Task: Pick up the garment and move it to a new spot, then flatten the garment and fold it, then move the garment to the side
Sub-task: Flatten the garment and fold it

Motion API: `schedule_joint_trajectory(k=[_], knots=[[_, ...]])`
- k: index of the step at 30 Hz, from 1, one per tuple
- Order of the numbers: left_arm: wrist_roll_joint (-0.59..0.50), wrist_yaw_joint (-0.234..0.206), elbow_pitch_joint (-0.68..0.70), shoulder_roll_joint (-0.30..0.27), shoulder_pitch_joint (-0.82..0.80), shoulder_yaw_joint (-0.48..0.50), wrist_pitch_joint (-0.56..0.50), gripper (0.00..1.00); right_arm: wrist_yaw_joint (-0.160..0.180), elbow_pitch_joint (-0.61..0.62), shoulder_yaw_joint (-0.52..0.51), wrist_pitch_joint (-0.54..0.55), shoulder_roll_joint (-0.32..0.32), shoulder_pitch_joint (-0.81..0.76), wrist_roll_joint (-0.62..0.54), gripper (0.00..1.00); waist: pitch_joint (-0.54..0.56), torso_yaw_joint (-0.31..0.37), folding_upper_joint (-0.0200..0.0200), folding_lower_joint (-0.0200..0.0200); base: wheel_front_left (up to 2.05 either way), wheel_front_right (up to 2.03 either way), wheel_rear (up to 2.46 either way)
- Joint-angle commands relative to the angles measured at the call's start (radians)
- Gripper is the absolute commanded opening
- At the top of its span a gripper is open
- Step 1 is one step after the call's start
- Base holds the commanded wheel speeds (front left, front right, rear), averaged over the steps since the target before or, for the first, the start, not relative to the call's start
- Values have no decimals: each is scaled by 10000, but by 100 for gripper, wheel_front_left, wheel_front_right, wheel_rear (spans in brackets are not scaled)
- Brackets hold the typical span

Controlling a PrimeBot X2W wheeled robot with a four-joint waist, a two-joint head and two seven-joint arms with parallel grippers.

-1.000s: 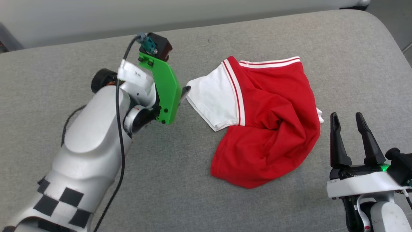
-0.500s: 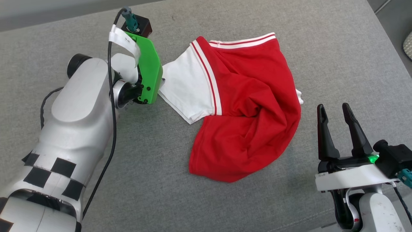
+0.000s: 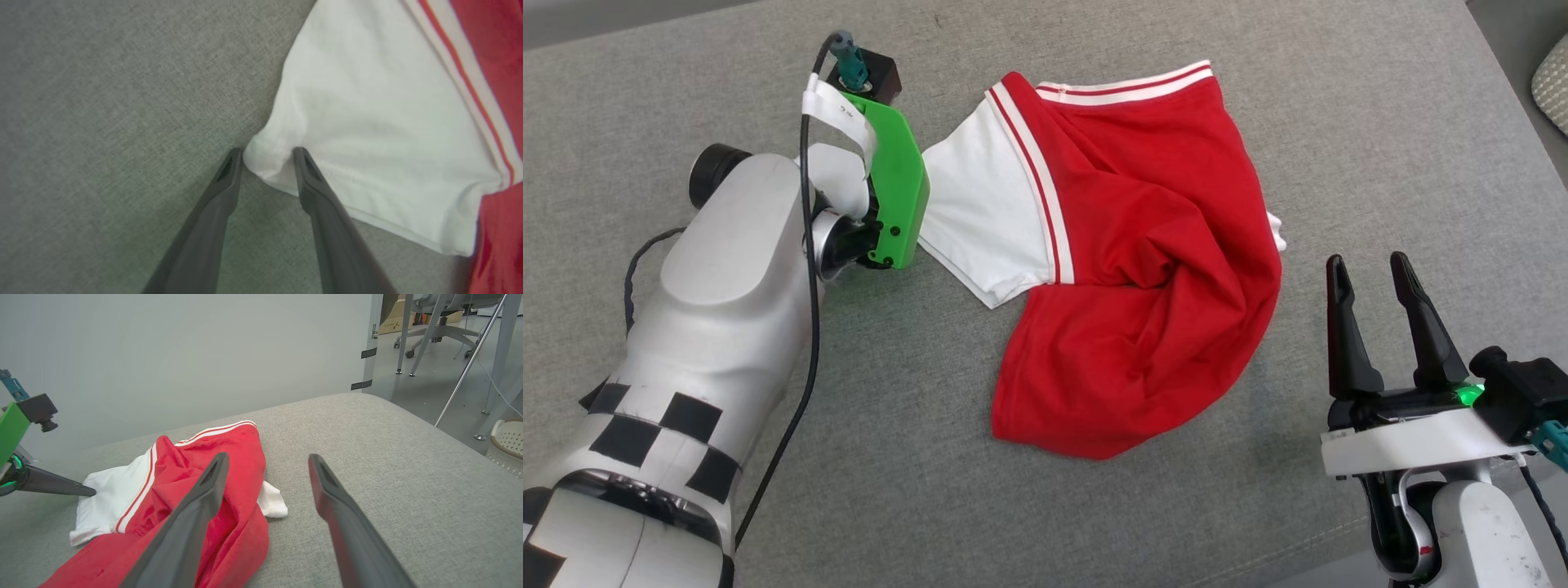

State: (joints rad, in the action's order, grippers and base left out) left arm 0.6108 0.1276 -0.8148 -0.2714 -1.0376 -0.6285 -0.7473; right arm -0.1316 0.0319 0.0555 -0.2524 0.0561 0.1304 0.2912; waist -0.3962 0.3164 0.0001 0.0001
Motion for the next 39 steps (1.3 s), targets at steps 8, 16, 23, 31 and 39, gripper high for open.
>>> schedule_joint_trajectory(k=[8,16,23,31,39], knots=[[800,27,-343,-198,606,177,917,0,9,-54,-167,-92,-47,15,-261,100,677,-502,-1,-1,0,0,0],[1588,29,26,-1043,1677,429,1628,0,9,-142,-560,212,113,-420,-436,100,1762,-1314,-1,-1,0,0,0],[2078,-53,711,-1744,2960,836,2062,0,9,-98,-764,704,146,-792,-530,100,2366,-2037,-1,-1,0,0,0],[2555,-540,2077,-2365,4558,1251,2252,0,9,-30,-1079,1174,111,-1092,-674,100,2668,-2705,-1,-1,0,0,0],[2852,-1174,3369,-2627,6106,1373,2282,0,9,-62,-1294,1503,46,-1194,-791,100,2721,-3104,-1,-1,0,0,0]])
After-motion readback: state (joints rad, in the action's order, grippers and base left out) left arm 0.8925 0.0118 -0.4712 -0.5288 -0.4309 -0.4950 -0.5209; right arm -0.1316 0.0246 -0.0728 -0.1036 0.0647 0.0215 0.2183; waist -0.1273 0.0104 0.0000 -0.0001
